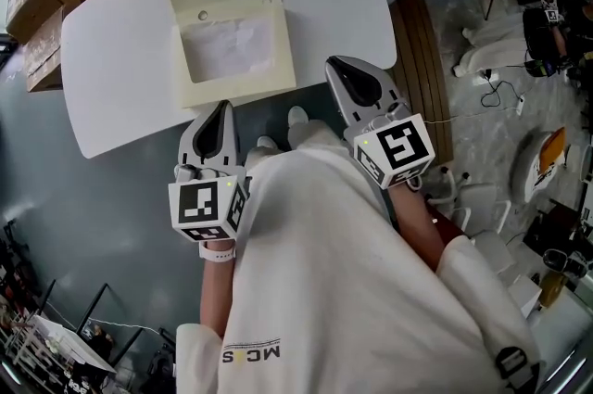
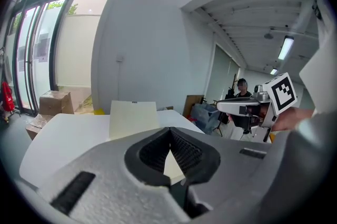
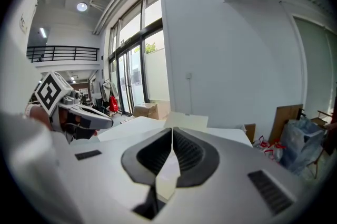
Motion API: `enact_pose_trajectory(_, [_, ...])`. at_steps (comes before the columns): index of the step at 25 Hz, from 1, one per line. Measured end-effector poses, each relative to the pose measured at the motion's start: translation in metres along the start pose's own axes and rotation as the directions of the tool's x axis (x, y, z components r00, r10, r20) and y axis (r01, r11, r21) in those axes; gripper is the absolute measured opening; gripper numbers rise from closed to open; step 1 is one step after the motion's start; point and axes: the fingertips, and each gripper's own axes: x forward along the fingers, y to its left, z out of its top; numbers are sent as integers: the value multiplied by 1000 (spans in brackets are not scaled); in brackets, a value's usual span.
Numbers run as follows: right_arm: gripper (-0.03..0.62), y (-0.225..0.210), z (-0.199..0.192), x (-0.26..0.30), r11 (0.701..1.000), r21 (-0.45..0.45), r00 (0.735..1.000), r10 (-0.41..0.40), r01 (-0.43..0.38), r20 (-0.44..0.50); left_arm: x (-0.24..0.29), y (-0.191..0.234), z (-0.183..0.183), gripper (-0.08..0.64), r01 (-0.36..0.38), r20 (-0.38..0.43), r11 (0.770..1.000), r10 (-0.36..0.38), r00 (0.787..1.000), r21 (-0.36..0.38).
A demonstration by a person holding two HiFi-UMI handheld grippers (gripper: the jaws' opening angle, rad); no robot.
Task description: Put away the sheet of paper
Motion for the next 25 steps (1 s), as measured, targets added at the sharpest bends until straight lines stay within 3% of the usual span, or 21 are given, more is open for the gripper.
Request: enact_pose_trajectory(25, [15, 4, 0, -10, 999, -10, 999, -38, 38, 9, 0, -10, 15, 25, 41, 37, 999, -41, 998, 6])
